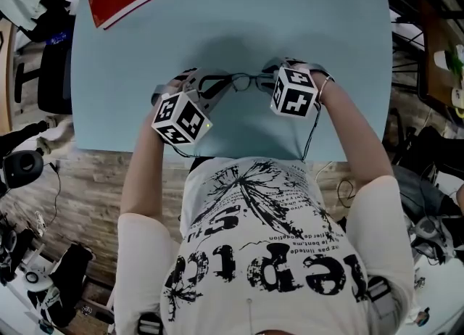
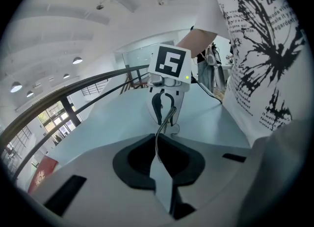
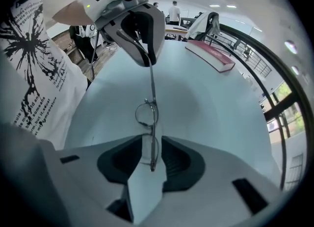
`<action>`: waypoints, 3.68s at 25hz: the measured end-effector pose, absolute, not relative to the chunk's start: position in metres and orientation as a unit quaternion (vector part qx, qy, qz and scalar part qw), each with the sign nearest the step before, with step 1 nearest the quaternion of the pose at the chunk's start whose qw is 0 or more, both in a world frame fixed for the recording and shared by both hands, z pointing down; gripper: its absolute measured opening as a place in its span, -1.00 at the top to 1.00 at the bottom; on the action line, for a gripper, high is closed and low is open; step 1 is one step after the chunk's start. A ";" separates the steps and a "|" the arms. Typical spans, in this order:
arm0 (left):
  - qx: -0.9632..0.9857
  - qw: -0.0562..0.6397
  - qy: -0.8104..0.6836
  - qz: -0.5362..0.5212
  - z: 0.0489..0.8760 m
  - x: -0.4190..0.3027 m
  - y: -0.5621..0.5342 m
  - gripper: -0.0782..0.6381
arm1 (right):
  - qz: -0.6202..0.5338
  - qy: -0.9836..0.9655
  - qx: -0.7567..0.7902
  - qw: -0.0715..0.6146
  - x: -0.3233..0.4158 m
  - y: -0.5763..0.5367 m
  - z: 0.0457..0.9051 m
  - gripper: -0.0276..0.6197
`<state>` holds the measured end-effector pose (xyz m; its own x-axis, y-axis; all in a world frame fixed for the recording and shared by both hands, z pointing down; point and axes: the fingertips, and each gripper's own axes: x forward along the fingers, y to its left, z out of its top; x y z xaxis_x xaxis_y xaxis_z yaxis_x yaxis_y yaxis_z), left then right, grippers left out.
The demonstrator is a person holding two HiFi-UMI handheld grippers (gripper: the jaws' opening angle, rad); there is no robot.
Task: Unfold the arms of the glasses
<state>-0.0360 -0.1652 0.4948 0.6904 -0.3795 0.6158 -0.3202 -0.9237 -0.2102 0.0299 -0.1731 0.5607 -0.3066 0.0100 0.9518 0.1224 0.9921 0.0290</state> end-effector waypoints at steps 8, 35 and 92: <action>-0.920 0.026 0.194 -0.340 0.496 -0.037 -0.165 0.70 | -0.044 -0.802 -0.057 0.593 -0.009 -0.173 0.575 0.63; -0.907 0.008 0.201 -0.370 0.498 -0.039 -0.161 0.70 | -0.117 -0.853 -0.008 0.509 -0.001 -0.167 0.524 0.82; -0.884 0.024 0.445 -0.143 0.373 -0.038 -0.106 0.62 | -0.014 -0.913 0.333 0.238 0.096 -0.124 0.404 0.84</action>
